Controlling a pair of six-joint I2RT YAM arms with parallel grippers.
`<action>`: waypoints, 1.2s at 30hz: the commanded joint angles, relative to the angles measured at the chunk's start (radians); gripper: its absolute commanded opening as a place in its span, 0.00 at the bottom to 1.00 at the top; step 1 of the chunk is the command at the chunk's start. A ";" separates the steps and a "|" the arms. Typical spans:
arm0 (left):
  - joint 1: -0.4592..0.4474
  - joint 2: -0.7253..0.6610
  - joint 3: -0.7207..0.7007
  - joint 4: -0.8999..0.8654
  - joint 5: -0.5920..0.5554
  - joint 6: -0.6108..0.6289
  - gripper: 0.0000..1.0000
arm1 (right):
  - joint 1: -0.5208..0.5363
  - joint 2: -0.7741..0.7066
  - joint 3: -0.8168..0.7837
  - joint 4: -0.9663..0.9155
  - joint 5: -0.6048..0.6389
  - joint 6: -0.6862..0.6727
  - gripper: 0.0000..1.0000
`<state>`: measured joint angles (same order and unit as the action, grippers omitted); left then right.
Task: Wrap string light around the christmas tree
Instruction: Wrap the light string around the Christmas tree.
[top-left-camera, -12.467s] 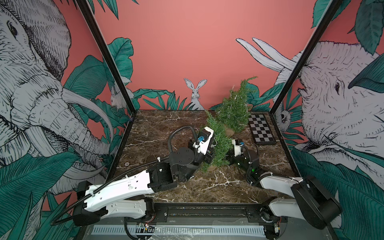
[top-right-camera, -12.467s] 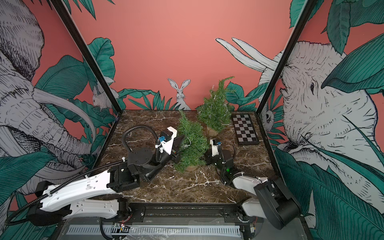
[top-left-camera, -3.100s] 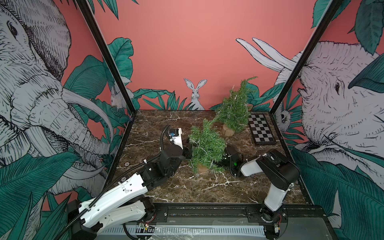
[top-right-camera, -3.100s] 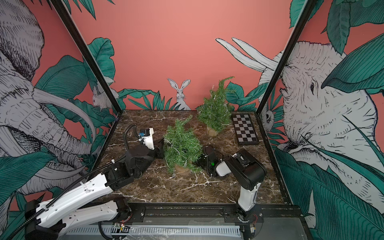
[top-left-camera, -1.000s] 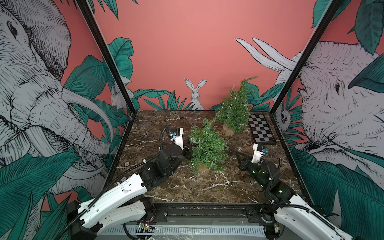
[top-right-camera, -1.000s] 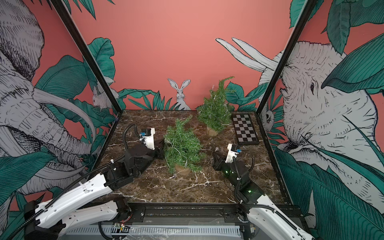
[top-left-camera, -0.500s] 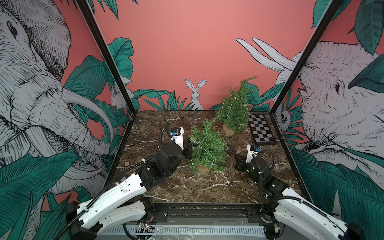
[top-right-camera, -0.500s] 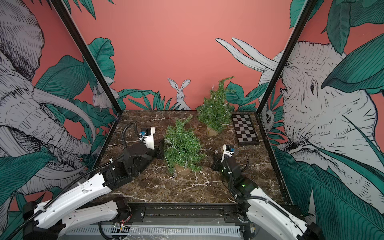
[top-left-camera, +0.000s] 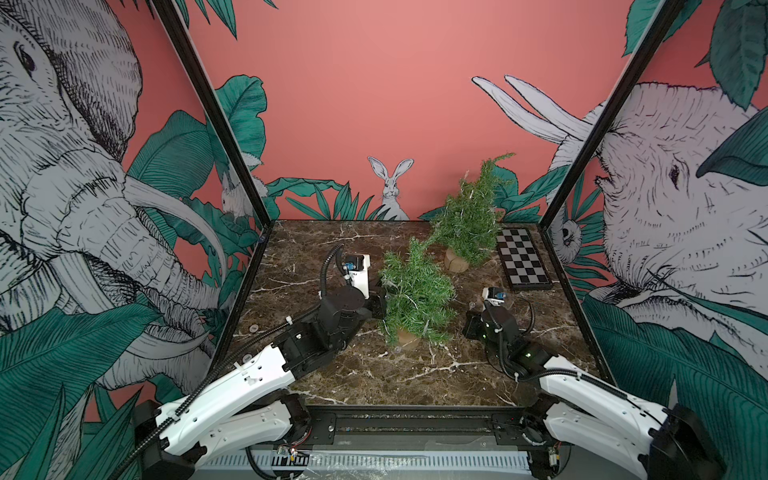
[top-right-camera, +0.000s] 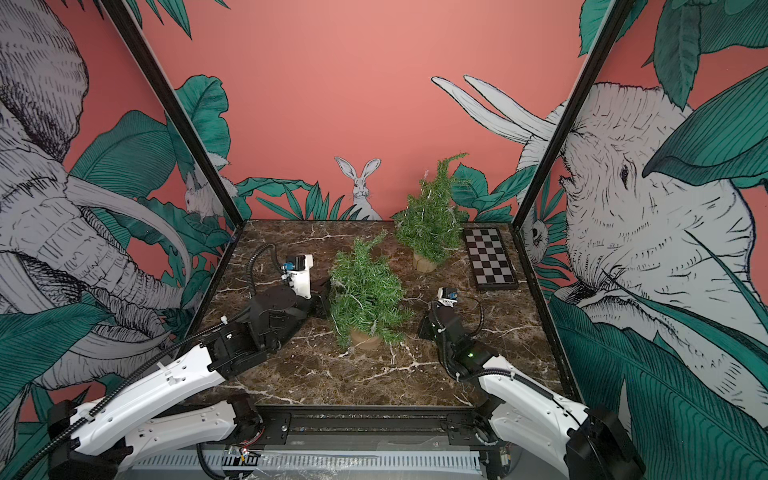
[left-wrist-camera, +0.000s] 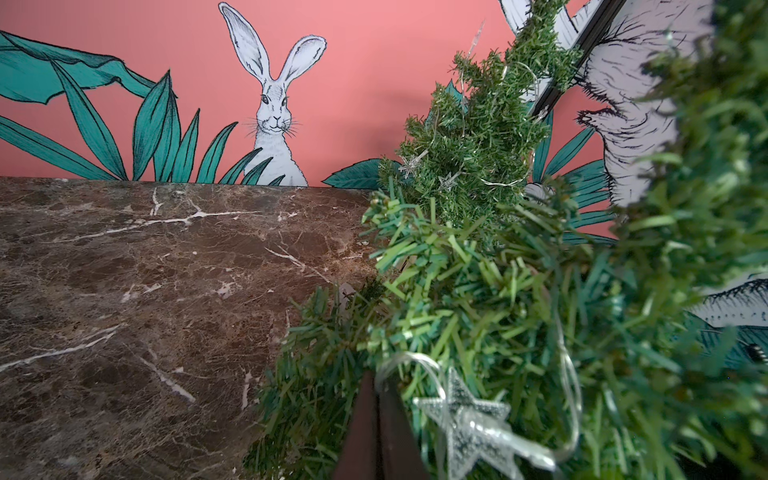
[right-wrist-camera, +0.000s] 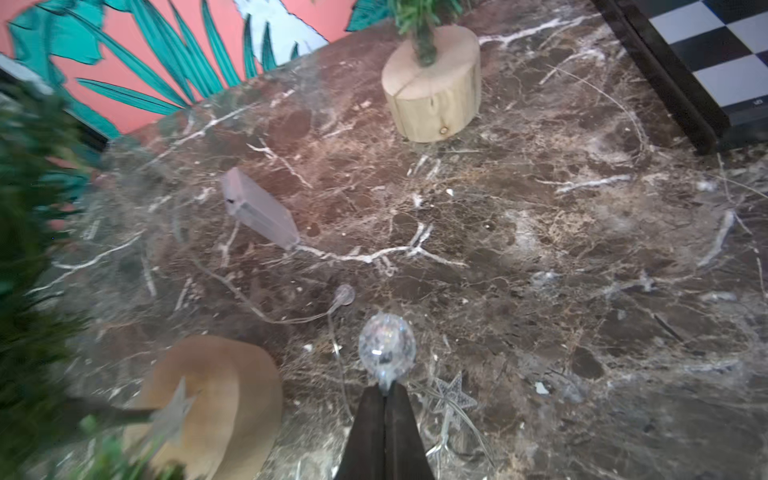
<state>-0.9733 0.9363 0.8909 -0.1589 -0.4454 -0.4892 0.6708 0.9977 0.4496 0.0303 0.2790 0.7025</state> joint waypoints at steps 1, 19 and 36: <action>0.004 0.003 0.034 0.005 0.011 -0.009 0.00 | 0.006 0.054 0.063 0.129 0.016 0.012 0.00; 0.005 -0.022 0.022 -0.013 -0.027 -0.014 0.00 | 0.006 -0.063 0.209 0.265 0.086 -0.147 0.00; 0.004 -0.050 0.002 -0.010 -0.022 -0.023 0.00 | -0.034 0.129 0.236 0.188 0.091 -0.194 0.00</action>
<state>-0.9733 0.9096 0.8970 -0.1753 -0.4606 -0.4931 0.6468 1.1172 0.6697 0.2100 0.3740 0.5198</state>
